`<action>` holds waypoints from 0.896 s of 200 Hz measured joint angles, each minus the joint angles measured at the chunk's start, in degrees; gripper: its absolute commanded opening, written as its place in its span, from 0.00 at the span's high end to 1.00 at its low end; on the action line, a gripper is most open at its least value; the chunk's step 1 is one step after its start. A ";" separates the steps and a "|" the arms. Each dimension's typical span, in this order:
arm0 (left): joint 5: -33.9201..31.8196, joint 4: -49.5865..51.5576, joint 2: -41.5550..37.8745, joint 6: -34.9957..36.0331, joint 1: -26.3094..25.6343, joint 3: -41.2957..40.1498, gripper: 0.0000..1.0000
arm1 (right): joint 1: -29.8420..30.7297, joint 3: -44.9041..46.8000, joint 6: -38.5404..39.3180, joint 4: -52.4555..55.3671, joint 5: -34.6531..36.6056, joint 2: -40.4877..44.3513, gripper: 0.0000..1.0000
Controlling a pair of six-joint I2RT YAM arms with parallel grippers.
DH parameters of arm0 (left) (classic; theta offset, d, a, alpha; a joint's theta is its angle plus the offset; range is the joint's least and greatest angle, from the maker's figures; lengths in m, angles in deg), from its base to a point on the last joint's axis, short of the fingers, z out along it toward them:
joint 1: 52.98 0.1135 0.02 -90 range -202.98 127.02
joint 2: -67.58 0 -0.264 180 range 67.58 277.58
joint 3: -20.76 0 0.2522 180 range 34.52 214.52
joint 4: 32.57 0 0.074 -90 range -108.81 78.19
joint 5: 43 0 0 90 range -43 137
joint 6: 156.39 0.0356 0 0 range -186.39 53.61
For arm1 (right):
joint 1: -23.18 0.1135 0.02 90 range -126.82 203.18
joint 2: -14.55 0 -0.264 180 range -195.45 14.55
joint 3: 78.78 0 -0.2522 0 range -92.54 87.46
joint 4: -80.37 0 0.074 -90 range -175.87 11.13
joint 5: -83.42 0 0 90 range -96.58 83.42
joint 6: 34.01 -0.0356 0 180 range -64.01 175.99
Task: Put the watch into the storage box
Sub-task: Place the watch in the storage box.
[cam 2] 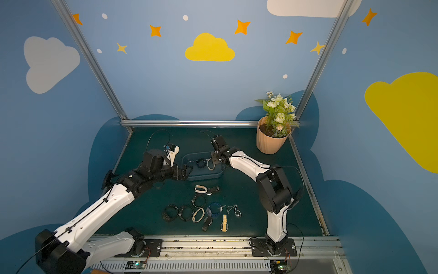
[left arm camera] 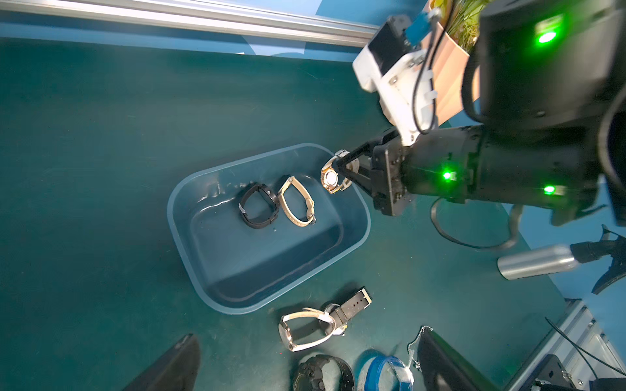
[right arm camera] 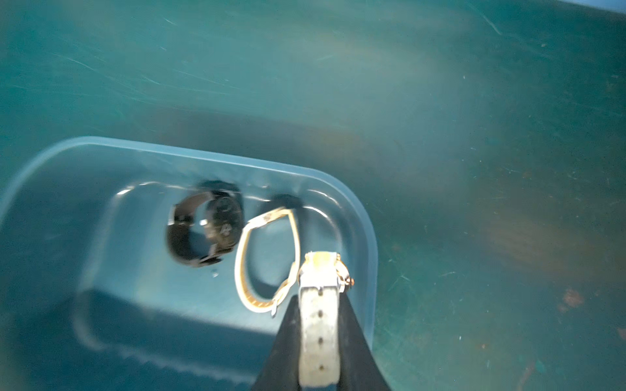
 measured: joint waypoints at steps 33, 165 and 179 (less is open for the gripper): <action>-0.96 0.39 0.04 0.02 0.00 0.07 0.00 | -0.48 -3.34 0.72 0.15 0.11 -4.46 0.92; -2.75 1.70 1.97 0.02 0.00 0.79 0.00 | -0.61 -1.84 0.79 0.81 -1.09 6.10 0.28; -2.78 1.97 2.80 0.02 0.00 1.29 0.00 | -0.61 3.13 0.20 -1.49 -2.38 12.94 0.24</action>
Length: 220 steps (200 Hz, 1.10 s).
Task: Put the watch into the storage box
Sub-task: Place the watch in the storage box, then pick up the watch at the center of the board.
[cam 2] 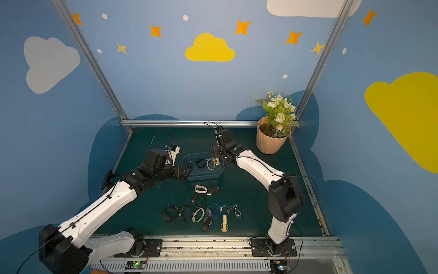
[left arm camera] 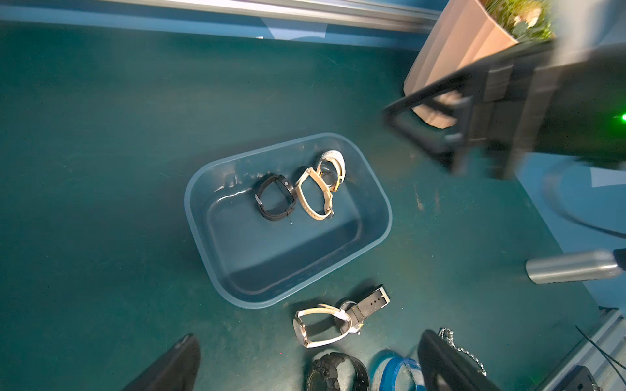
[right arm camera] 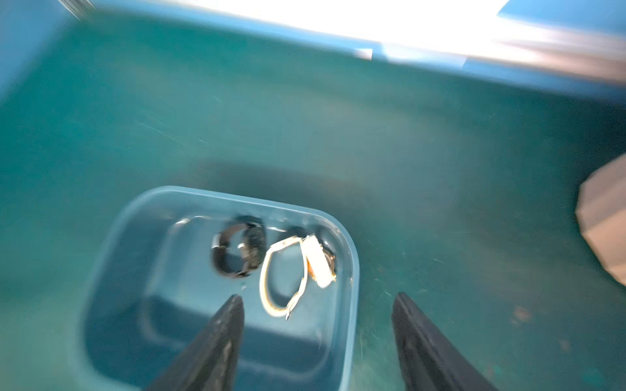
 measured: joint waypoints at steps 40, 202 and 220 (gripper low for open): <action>-1.09 0.50 1.05 -0.04 0.02 0.37 0.00 | 0.48 18.27 -3.34 -5.68 -4.70 14.53 0.14; -3.61 16.02 -8.74 -29.05 -1.20 -8.13 0.27 | 4.17 24.17 -4.63 -10.38 -4.13 13.75 0.13; -3.10 17.57 -9.73 -33.40 -2.23 -11.43 0.33 | 4.24 23.82 -4.46 -10.51 -4.15 13.31 0.13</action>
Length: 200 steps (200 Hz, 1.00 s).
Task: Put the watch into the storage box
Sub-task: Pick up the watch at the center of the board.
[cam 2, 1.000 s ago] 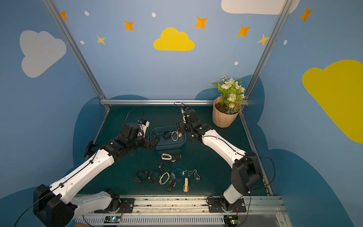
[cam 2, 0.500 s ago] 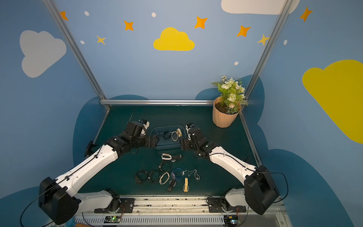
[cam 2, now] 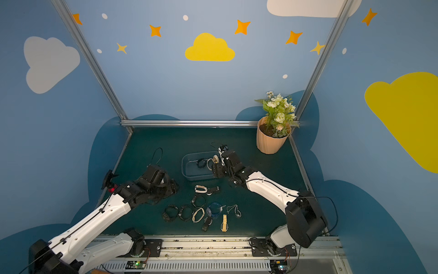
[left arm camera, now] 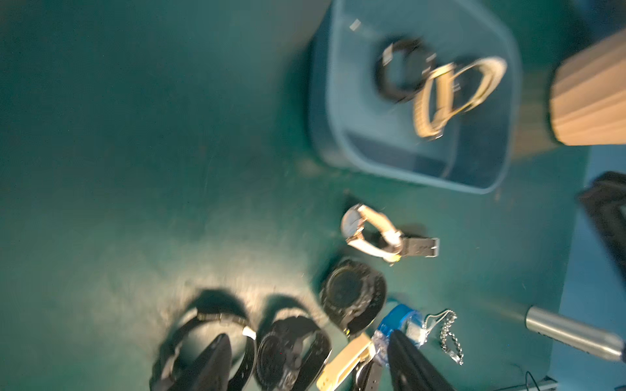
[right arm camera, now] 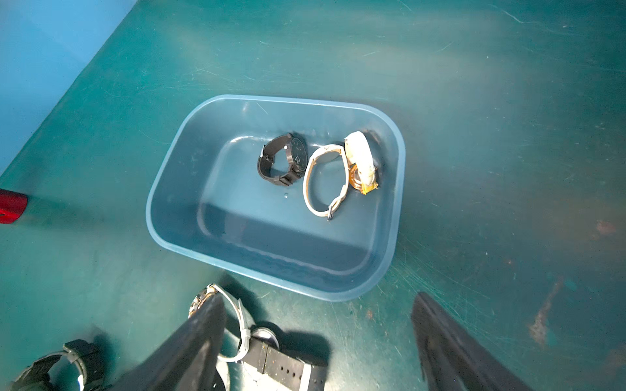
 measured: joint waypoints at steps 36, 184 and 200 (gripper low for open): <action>1.16 2.32 -0.46 -5.31 -1.88 -3.65 0.40 | 0.31 -0.04 0.15 -0.50 0.22 -0.02 0.13; 4.11 -4.04 9.29 -9.33 -3.67 -8.50 0.53 | 0.70 0.68 -0.04 -0.52 1.79 1.79 0.13; 4.31 -4.55 9.92 -9.31 -3.72 -9.27 0.54 | 0.72 0.74 -0.04 -0.50 1.84 1.90 0.13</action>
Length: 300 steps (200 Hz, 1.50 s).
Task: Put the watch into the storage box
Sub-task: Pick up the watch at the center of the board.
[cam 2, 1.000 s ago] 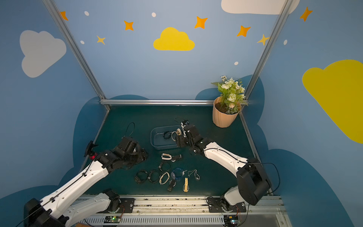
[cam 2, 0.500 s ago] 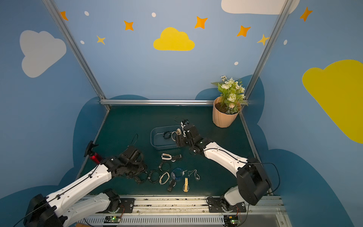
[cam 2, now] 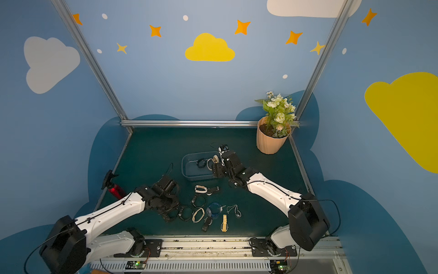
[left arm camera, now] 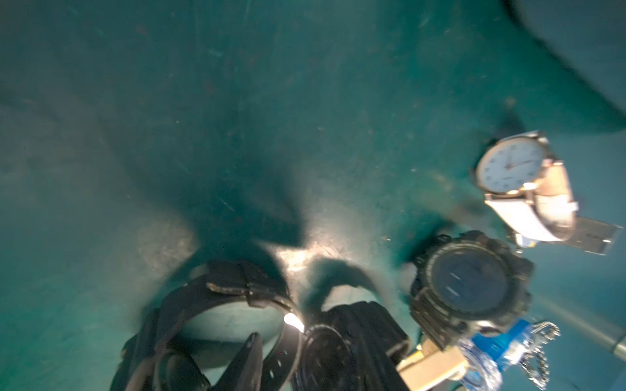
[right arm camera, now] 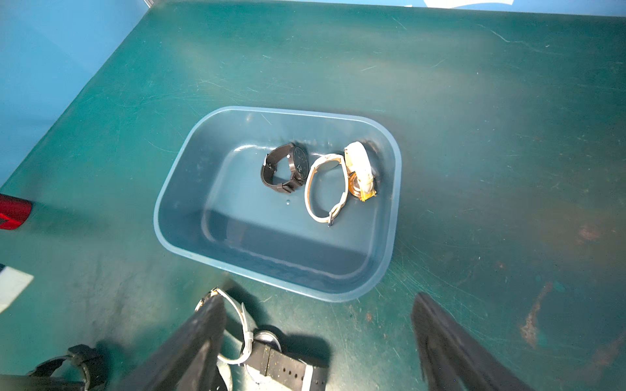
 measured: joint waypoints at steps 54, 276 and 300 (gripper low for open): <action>0.26 -0.85 3.43 0.00 0.00 -1.68 0.56 | 0.22 0.04 -0.02 -0.02 0.00 0.02 0.13; -8.44 -4.22 5.95 15.19 4.92 14.84 0.96 | 0.22 0.04 -0.26 0.07 0.85 0.15 0.13; -8.63 -6.14 9.38 19.91 5.33 21.97 0.96 | 0.22 0.13 -0.66 0.44 1.25 0.72 0.13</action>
